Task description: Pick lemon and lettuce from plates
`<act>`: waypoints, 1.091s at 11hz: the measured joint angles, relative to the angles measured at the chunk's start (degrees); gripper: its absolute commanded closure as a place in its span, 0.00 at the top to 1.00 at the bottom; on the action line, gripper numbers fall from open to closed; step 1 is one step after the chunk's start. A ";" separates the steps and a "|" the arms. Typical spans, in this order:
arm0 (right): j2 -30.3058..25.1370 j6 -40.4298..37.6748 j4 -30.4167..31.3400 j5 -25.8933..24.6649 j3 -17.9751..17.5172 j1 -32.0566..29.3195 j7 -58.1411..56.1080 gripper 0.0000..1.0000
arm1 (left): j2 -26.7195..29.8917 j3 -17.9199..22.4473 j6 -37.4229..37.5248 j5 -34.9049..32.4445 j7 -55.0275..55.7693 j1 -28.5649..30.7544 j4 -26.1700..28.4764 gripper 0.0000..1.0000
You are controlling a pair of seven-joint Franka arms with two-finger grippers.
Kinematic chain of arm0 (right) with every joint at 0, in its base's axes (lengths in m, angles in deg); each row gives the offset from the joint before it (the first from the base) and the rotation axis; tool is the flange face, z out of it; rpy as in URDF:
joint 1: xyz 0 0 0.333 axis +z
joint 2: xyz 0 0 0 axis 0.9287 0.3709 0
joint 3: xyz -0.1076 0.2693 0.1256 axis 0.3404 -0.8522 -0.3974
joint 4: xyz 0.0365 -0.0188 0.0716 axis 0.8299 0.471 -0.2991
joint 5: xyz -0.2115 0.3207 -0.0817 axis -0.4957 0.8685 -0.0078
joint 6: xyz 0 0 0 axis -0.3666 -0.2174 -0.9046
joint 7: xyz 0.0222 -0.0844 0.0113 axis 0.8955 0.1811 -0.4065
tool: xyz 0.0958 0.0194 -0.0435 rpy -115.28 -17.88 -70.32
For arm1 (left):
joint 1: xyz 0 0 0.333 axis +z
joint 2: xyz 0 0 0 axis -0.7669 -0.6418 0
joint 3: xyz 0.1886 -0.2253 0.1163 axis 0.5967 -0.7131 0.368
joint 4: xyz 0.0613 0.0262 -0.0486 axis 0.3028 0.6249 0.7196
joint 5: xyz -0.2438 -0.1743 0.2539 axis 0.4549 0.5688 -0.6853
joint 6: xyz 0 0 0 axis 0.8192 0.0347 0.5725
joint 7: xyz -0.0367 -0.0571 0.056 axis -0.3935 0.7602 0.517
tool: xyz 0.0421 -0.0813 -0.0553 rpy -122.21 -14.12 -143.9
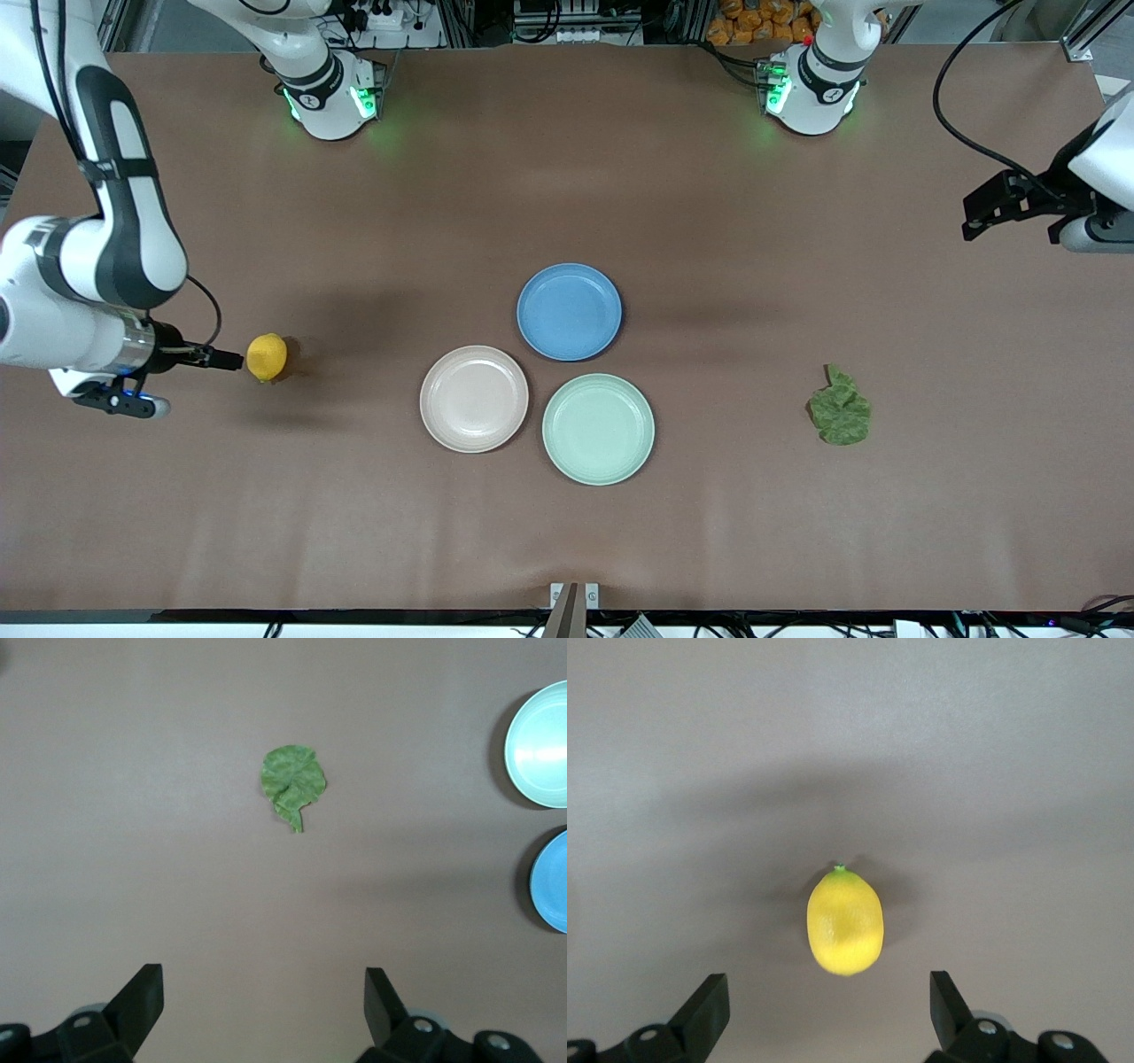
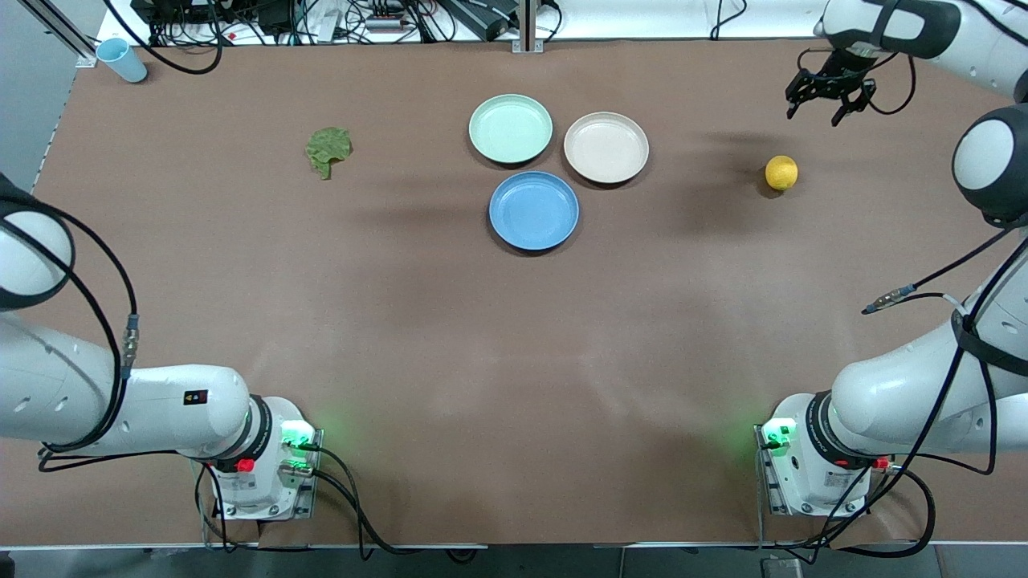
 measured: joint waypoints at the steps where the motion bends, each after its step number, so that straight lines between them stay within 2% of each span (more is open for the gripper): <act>1: -1.50 -1.35 -0.11 0.00 -0.05 0.00 0.00 1.00 | 0.92 0.01 0.00 0.00 0.51 0.01 1.02 1.00; 5: -8.13 -6.64 -0.95 -0.08 -0.47 0.00 -1.63 1.00 | 1.67 0.37 -0.01 0.00 0.96 0.80 2.32 1.00; 8: -11.14 -17.93 -7.14 -0.12 -0.62 0.00 -3.04 1.00 | 1.67 0.42 -0.02 0.00 0.96 1.32 2.49 1.00; 12: -14.60 -24.92 -13.78 -0.12 -0.86 0.00 -3.09 1.00 | 1.66 0.18 -0.03 0.01 0.96 1.27 2.60 1.00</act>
